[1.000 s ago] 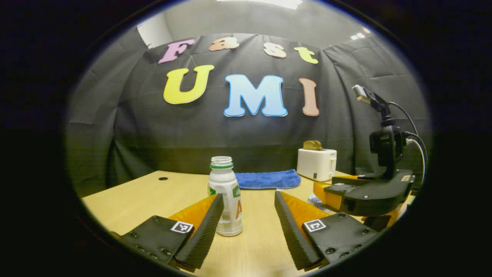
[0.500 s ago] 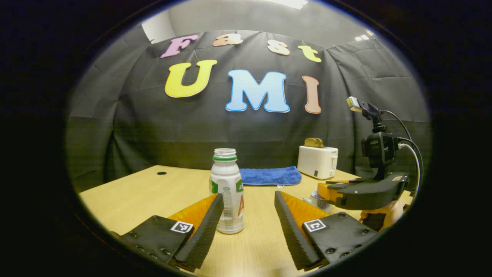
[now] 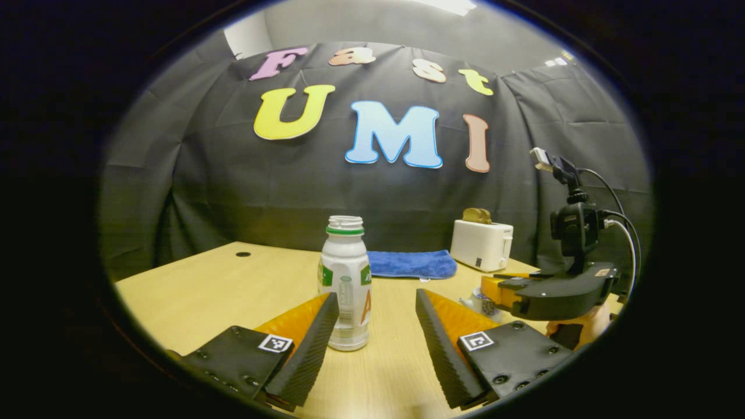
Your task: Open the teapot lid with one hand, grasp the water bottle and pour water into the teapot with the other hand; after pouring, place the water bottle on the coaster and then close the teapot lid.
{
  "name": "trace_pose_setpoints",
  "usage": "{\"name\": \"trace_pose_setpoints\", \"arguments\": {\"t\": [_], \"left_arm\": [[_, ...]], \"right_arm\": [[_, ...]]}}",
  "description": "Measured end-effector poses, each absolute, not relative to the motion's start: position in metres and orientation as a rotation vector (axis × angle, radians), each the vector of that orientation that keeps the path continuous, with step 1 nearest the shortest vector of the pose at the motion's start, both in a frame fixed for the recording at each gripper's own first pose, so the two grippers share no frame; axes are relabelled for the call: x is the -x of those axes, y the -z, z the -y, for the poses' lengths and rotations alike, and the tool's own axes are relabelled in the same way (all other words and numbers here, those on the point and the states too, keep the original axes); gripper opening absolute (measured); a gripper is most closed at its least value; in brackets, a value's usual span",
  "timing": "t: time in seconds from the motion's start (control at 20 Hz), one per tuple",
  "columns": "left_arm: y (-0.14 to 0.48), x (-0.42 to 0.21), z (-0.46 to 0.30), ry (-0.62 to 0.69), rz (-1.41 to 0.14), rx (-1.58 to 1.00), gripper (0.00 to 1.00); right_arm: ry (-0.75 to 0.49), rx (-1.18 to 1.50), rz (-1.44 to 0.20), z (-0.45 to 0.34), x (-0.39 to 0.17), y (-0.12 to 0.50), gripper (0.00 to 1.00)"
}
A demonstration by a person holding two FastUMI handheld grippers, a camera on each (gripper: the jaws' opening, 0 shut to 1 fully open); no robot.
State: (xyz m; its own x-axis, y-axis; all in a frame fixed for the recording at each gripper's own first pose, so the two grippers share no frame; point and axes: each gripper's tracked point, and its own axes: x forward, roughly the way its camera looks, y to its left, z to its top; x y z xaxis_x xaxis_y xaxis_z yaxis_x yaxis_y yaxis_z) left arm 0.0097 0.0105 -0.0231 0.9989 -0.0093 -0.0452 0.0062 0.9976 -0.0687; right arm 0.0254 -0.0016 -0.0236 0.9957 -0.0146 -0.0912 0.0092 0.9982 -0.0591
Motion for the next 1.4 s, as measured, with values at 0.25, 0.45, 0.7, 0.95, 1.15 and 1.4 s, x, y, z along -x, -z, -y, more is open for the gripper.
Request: {"name": "trace_pose_setpoints", "arguments": {"t": [0.25, 0.45, 0.7, 0.95, 1.15, 1.4], "left_arm": [[0.026, -0.009, -0.01, 0.007, -0.051, 0.073, 0.94], [0.027, -0.009, -0.016, -0.003, -0.054, 0.074, 0.92], [0.031, -0.009, -0.025, -0.021, -0.067, 0.059, 0.85], [0.033, -0.014, -0.031, -0.033, -0.076, 0.035, 0.93], [0.039, -0.022, -0.037, -0.04, -0.09, 0.026, 0.9], [0.047, -0.035, -0.044, -0.055, -0.104, 0.016, 0.95]], "right_arm": [[0.013, 0.043, -0.093, 0.003, -0.029, 0.023, 0.08], [0.009, 0.041, -0.086, 0.0, -0.027, 0.021, 0.08], [0.004, -0.018, -0.038, 0.003, -0.019, 0.002, 0.08], [0.056, -0.008, 0.018, 0.031, -0.008, -0.022, 0.08], [0.104, -0.017, 0.033, 0.06, -0.002, -0.027, 0.08], [0.149, -0.05, 0.014, 0.089, 0.004, -0.018, 0.08]]}}
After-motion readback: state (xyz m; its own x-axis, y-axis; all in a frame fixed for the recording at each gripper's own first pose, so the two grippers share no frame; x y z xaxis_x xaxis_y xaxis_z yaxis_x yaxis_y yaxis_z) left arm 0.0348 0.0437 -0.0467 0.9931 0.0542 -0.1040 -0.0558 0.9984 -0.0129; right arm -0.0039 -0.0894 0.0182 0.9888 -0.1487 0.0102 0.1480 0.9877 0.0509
